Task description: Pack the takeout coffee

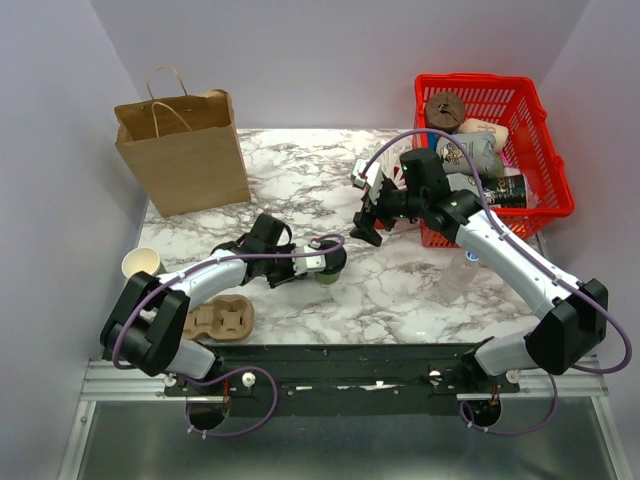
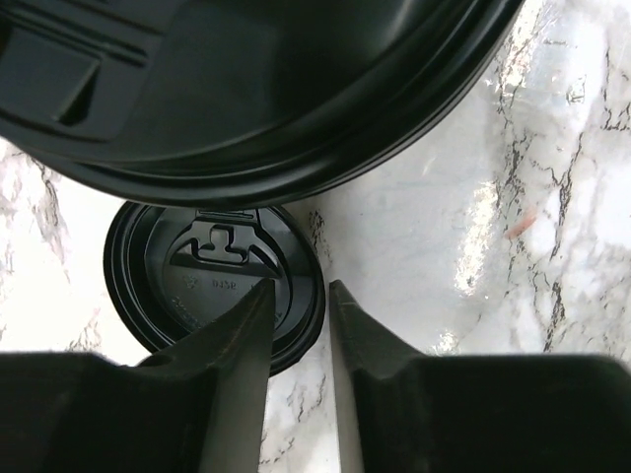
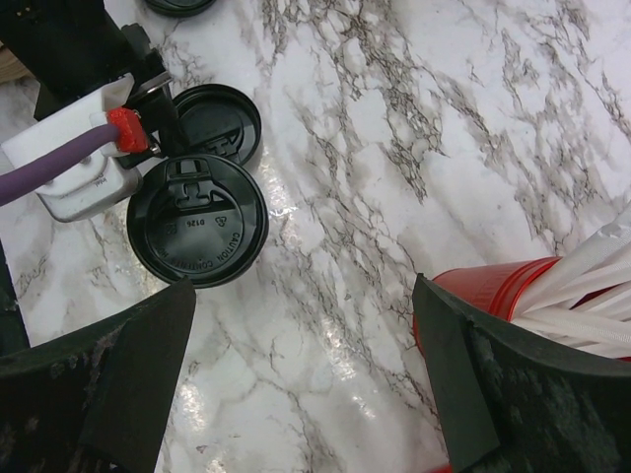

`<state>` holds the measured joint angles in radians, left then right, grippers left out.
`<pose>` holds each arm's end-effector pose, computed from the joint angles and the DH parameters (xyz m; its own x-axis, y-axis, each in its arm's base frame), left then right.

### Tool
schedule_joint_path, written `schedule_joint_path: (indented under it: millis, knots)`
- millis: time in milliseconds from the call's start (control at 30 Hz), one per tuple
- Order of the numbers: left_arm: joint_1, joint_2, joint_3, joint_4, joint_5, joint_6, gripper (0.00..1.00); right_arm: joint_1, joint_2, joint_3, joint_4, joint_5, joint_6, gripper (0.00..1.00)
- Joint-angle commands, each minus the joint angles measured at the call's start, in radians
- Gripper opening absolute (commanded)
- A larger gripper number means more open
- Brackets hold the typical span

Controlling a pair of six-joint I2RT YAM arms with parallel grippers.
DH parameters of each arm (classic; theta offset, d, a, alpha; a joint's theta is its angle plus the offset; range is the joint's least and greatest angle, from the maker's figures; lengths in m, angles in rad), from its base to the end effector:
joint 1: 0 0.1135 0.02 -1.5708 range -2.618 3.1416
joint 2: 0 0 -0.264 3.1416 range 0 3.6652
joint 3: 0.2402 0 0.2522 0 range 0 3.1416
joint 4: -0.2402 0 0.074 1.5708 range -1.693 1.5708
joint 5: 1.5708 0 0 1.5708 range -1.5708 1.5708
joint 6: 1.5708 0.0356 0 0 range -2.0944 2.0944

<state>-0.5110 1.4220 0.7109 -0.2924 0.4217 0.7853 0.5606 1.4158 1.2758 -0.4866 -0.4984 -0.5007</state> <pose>0.2221 -0.1412 0.1704 -0.0691 0.7783 -0.6241 0.9713 0.1951 0.1358 0.2581 0.1821 0.3378 -0.0541 -0.5318 -0.8452 -0.9358 0.3223 -0.1429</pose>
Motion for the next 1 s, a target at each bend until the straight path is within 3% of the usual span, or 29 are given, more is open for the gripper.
schedule_joint_path:
  millis: [0,233,333,600,833,967]
  knots:
    - [-0.007,0.014,-0.005,0.009,-0.009,0.04,0.27,-0.007,0.017,0.022,0.013,0.018,0.013,1.0]
    - [-0.006,-0.012,0.012,-0.043,-0.012,0.042,0.04,-0.005,0.025,0.04,0.011,0.032,0.008,1.0]
    - [0.015,-0.081,0.022,-0.119,-0.015,0.043,0.01,-0.008,0.025,0.049,0.01,0.044,0.004,1.0]
    - [0.15,-0.299,0.056,-0.33,-0.07,0.06,0.0,-0.011,0.037,0.072,0.014,0.04,0.005,1.0]
    - [0.36,-0.284,0.101,-0.412,-0.164,0.061,0.0,-0.013,0.063,0.099,0.022,0.02,0.024,1.0]
    - [0.413,-0.246,0.091,-0.426,-0.189,0.049,0.0,-0.011,0.074,0.111,0.023,0.011,0.028,1.0]
